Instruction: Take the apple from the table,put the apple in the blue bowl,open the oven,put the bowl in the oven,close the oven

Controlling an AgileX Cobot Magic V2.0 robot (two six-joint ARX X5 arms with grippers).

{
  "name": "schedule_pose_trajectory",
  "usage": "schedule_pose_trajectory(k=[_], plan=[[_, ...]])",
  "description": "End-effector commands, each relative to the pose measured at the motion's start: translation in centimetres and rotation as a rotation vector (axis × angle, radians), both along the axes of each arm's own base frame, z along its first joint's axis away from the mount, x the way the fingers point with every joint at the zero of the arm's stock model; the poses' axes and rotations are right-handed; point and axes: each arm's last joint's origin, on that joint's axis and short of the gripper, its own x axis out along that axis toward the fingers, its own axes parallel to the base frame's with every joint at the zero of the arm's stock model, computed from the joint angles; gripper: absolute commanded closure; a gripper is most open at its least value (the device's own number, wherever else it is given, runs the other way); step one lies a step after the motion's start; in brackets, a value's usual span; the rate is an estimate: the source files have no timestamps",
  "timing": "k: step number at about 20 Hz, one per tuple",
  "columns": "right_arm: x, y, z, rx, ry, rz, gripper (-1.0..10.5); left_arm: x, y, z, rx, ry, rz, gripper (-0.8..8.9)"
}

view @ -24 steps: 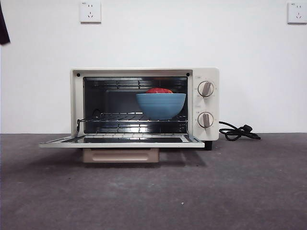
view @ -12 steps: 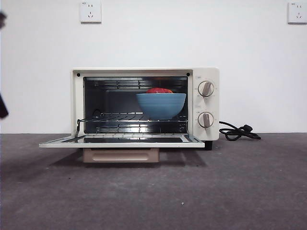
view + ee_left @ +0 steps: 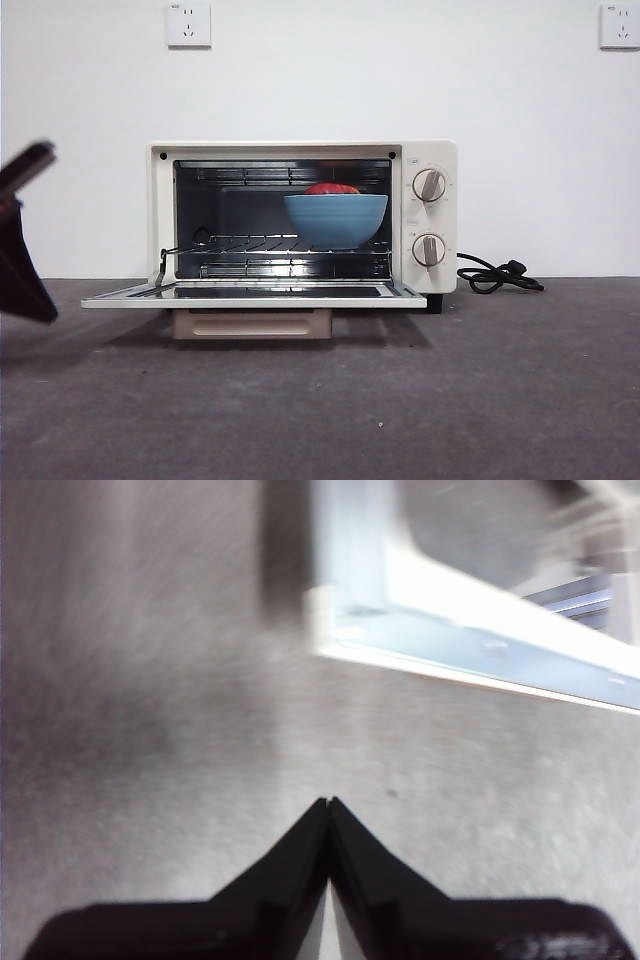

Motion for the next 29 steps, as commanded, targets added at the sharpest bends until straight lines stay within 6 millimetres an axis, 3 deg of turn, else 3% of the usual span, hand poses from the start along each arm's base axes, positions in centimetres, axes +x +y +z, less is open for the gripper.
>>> schedule_pose_trajectory(k=[1, 21, 29], plan=[[-0.6, -0.3, 0.0, 0.026, -0.017, -0.004, 9.6, 0.7, 0.1, -0.9, -0.056, 0.015, 0.017, 8.22], [-1.2, -0.7, 0.0, 0.023, -0.020, -0.012, 9.6, 2.7, 0.7, -2.9, -0.107, 0.045, 0.172, 8.22], [-1.2, -0.7, 0.0, 0.015, -0.023, -0.028, 9.6, 3.4, 0.6, -2.6, -0.159, 0.022, 0.195, 8.22]])
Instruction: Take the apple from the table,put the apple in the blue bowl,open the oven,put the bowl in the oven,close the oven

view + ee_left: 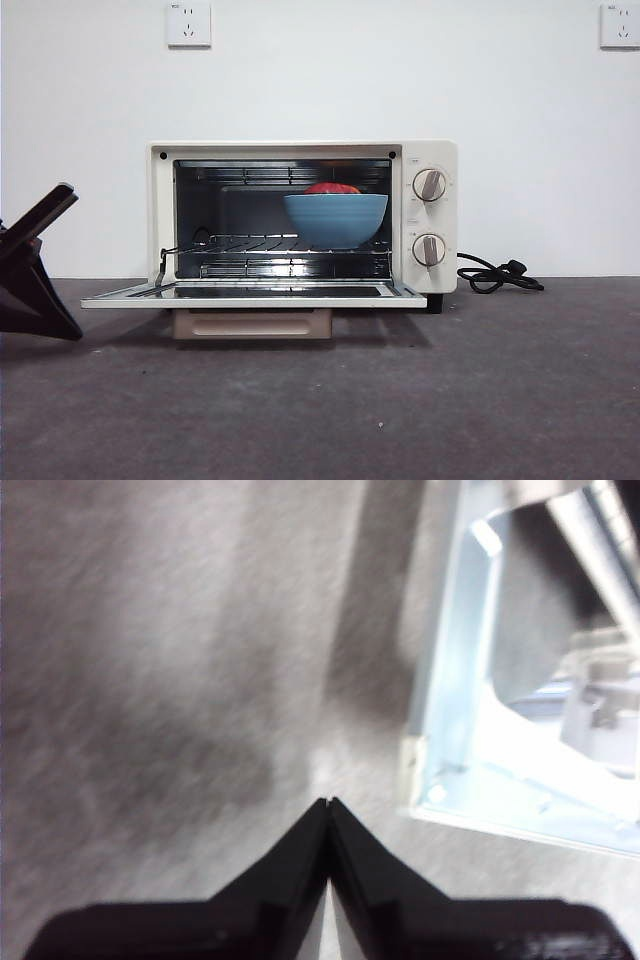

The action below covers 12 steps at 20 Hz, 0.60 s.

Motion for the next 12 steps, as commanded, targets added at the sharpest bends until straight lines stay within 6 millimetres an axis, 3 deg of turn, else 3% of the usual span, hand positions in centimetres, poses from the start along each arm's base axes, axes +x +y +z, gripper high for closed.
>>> schedule_pose_trajectory(k=[1, 12], plan=[[0.1, 0.0, -0.2, 0.006, 0.001, -0.011, 9.6, 0.4, 0.0, 0.1, -0.021, 0.005, 0.015, 8.22], [0.1, 0.0, -0.2, 0.006, 0.003, -0.011, 9.6, 1.3, -0.8, 1.2, -0.044, -0.017, -0.003, 8.22]])
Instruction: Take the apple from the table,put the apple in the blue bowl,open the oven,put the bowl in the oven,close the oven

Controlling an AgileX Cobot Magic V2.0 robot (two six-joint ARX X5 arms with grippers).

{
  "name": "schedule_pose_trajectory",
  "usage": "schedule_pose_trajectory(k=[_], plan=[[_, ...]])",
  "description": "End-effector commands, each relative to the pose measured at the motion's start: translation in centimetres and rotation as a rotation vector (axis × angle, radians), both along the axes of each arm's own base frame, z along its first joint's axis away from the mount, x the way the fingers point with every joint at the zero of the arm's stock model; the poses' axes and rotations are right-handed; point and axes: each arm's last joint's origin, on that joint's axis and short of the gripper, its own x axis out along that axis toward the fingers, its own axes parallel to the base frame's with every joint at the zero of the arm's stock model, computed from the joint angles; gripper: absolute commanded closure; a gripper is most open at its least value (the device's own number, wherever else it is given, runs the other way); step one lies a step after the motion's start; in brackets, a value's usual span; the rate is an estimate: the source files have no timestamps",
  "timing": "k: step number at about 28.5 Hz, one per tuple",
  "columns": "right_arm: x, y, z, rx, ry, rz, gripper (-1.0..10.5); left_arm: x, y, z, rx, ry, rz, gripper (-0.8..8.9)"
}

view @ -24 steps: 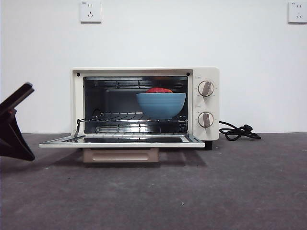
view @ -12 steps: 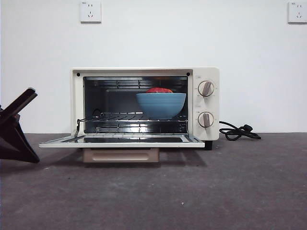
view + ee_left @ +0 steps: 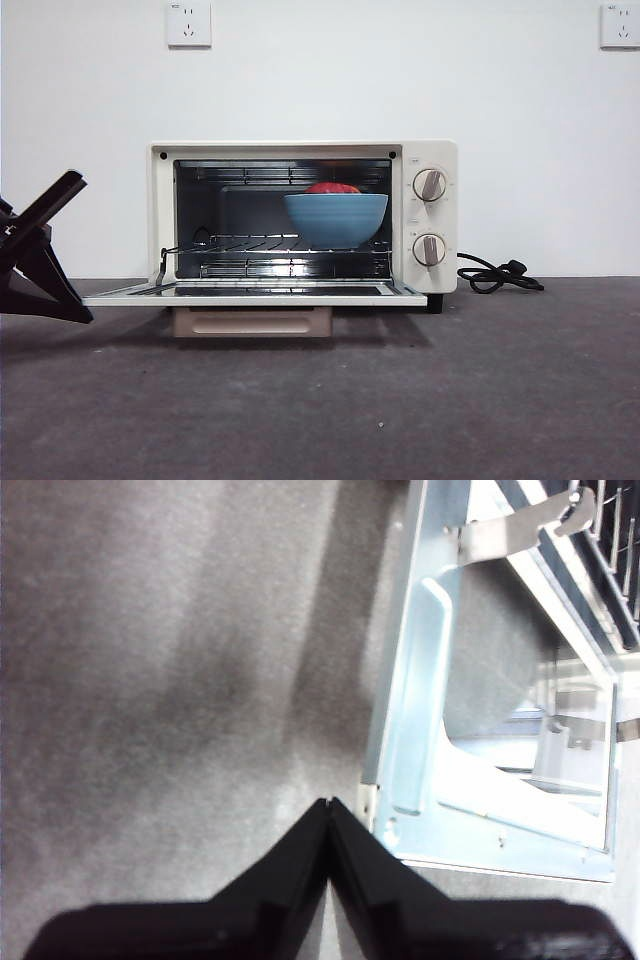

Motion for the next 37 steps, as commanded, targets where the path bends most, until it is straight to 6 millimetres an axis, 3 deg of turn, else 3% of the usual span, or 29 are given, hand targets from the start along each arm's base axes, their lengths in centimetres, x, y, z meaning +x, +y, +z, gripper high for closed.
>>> schedule_pose_trajectory(k=[1, 12, 27, 37], plan=[[0.1, 0.0, -0.2, 0.007, 0.004, -0.008, 9.6, 0.4, -0.5, 0.3, -0.018, -0.015, -0.022, 8.22], [0.1, 0.0, -0.2, 0.008, 0.004, -0.008, 9.6, 1.4, -0.7, 1.6, -0.070, -0.069, -0.018, 8.22], [0.1, 0.0, -0.2, 0.020, 0.009, -0.015, 9.6, 5.6, -0.9, 8.9, -0.100, -0.264, -0.033, 8.22], [0.1, 0.0, -0.2, 0.020, 0.011, -0.034, 9.6, 6.3, -0.9, 10.7, -0.097, -0.323, -0.032, 8.22]])
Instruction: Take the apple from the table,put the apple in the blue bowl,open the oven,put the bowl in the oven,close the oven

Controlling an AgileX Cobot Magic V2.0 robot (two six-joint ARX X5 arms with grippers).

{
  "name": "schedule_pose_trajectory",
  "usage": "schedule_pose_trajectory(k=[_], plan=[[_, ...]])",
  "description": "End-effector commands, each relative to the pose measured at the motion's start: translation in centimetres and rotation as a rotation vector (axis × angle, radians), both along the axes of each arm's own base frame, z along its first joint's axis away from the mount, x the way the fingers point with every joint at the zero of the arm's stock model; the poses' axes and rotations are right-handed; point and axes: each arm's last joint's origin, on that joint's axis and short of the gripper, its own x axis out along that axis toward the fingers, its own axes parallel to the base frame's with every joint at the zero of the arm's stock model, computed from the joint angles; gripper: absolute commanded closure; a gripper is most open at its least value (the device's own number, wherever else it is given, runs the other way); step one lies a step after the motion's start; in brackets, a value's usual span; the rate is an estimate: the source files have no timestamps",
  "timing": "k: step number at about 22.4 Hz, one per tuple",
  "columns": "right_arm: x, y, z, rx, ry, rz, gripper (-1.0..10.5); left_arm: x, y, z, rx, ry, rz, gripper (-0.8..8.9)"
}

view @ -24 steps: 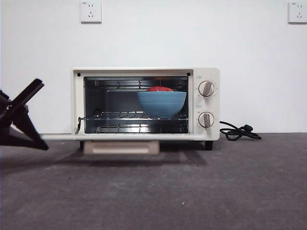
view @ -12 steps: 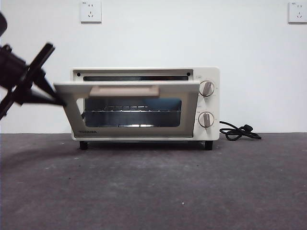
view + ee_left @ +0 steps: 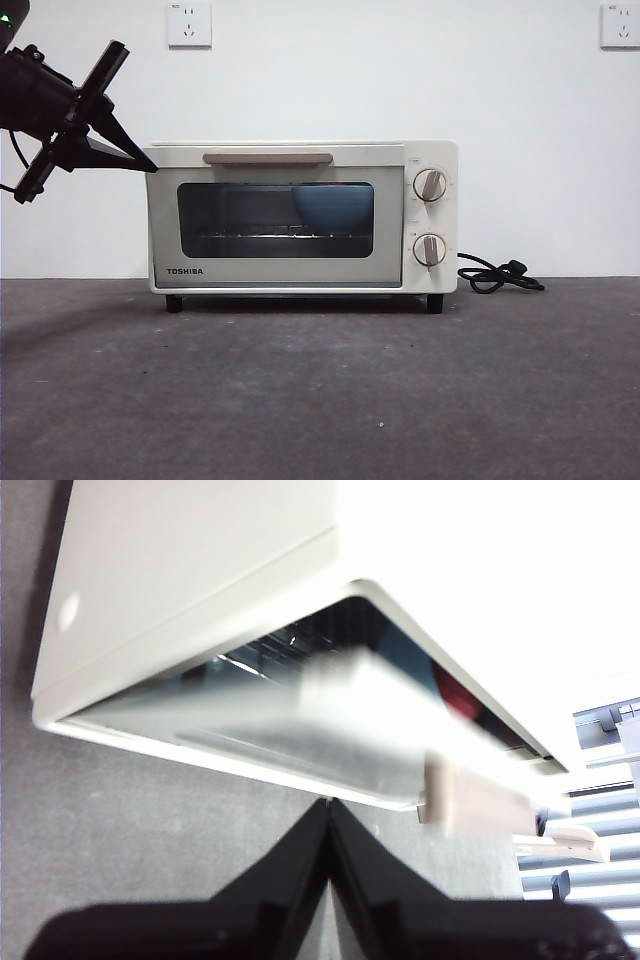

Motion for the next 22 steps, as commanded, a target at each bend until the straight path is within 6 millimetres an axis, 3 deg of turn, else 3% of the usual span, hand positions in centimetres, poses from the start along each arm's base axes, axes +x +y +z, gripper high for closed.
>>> schedule_pose_trajectory(k=[1, 8, 13, 18, 22], plan=[[0.1, 0.1, -0.2, 0.006, 0.007, -0.011, 9.6, 0.1, 0.0, 0.1, 0.003, -0.013, -0.003, 8.22], [0.3, 0.1, -0.3, -0.007, 0.016, -0.027, 9.5, -0.1, -0.2, 0.3, -0.013, -0.031, -0.077, 8.21], [0.5, 0.1, -0.6, -0.041, 0.042, -0.056, 9.5, -1.0, -0.8, 1.6, -0.014, -0.072, -0.128, 8.21], [0.5, -0.1, -1.0, -0.085, 0.077, -0.091, 9.5, -3.6, -1.6, 3.9, 0.074, -0.115, -0.159, 8.18], [0.3, -0.2, -1.4, -0.110, 0.117, -0.092, 9.5, -7.4, -2.3, 6.2, 0.271, -0.122, -0.075, 8.18]])
